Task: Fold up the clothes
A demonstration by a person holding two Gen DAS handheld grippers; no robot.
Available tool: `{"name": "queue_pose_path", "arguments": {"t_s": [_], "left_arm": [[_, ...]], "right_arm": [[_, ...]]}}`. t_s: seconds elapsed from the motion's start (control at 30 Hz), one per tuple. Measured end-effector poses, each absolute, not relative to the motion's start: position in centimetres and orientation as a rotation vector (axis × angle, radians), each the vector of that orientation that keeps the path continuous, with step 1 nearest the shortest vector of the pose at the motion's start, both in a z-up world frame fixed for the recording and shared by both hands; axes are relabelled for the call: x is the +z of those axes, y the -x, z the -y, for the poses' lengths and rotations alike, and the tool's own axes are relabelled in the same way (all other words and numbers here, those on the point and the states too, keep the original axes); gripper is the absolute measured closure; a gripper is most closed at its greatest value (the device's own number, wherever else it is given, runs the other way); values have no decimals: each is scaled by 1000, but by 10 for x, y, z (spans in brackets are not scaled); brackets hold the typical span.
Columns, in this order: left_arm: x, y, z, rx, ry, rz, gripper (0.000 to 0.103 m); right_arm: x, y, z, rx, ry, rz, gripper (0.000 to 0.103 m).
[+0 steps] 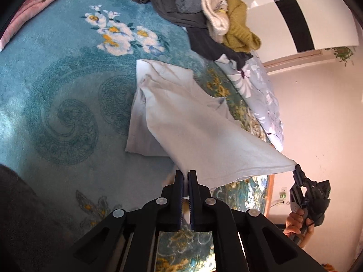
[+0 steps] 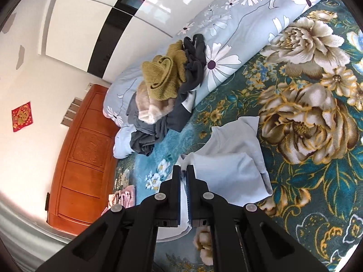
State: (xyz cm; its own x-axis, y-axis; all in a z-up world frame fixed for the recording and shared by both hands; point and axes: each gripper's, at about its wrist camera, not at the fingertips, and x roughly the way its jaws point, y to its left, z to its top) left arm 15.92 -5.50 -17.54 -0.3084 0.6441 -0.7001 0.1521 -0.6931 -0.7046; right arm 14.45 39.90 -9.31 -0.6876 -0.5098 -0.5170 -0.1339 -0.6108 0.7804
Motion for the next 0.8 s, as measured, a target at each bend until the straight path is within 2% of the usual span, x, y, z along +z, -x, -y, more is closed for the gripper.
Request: {"name": "queue_pose_path", "arguments": {"t_s": [0.17,0.3,0.43,0.53,0.67,0.8], "left_arm": [[-107,-207,71,2140,1481,906,98],[-90,-221,74,2135,1498,888,98],[-113,-187,72,2080,1590,908,98],[-144,-137,76,2063,1629,1007,98],[-181,-77,79,2052,1684,1150,98],[-189,-30,72,2136,1687,1069,98]], "right_arm": [[-57,-211,-407,-2406,-1123,1225,99],[-53,-224,-408,-2401,-1208,1215,99],[-59,-197,-407,-2393,-1242,1208,99],[-66,-170,-405,-2389,-1277,1192,99],[-94,-92,-399,-2384,-1389,1198,99],[-117,-31,-403,-2443,-1457,1243,99]]}}
